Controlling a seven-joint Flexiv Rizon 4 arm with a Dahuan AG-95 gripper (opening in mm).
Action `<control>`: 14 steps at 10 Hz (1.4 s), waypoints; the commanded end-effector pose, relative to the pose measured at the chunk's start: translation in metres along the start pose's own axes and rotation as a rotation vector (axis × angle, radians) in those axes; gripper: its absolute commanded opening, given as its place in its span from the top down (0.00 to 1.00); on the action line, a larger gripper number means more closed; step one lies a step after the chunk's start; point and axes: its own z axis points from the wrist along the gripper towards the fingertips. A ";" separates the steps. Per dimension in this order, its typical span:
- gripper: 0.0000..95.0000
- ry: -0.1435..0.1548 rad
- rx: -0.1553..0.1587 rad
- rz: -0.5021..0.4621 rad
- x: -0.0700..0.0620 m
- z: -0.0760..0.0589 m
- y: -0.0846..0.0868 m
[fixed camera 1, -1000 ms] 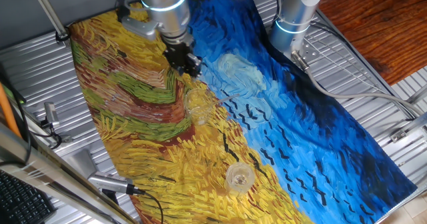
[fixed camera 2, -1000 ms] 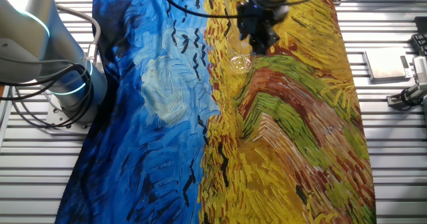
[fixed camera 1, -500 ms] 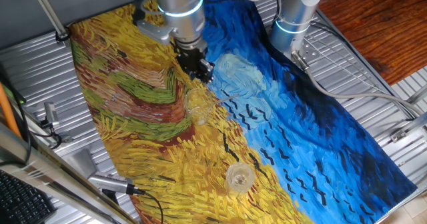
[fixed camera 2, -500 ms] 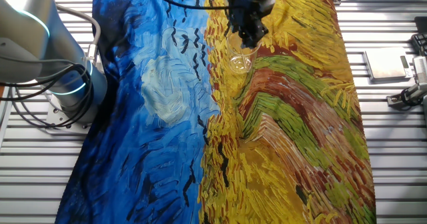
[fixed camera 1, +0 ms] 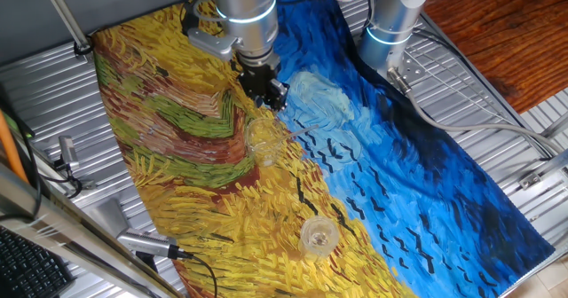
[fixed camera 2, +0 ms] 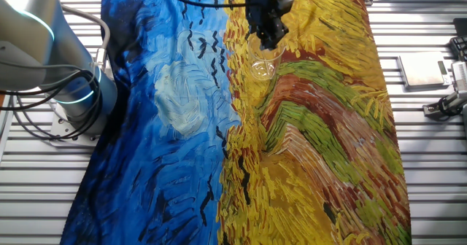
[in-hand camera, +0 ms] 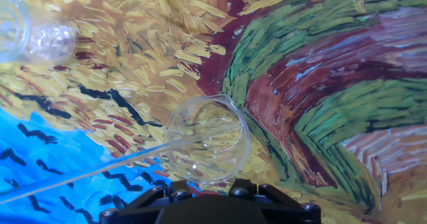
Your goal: Stir the beaker with a glass rod
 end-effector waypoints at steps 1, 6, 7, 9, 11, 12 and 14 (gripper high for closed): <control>0.60 -0.003 -0.003 -0.034 0.001 0.000 0.000; 0.60 -0.047 -0.033 -0.228 0.001 0.000 0.000; 0.60 -0.062 -0.035 -0.295 0.001 0.000 0.000; 0.60 -0.074 -0.033 -0.367 0.000 -0.003 0.004; 0.60 -0.081 -0.022 -0.441 -0.004 -0.005 0.015; 0.60 -0.085 -0.023 -0.457 -0.006 -0.005 0.021; 0.60 -0.107 -0.028 -0.476 -0.010 -0.002 0.029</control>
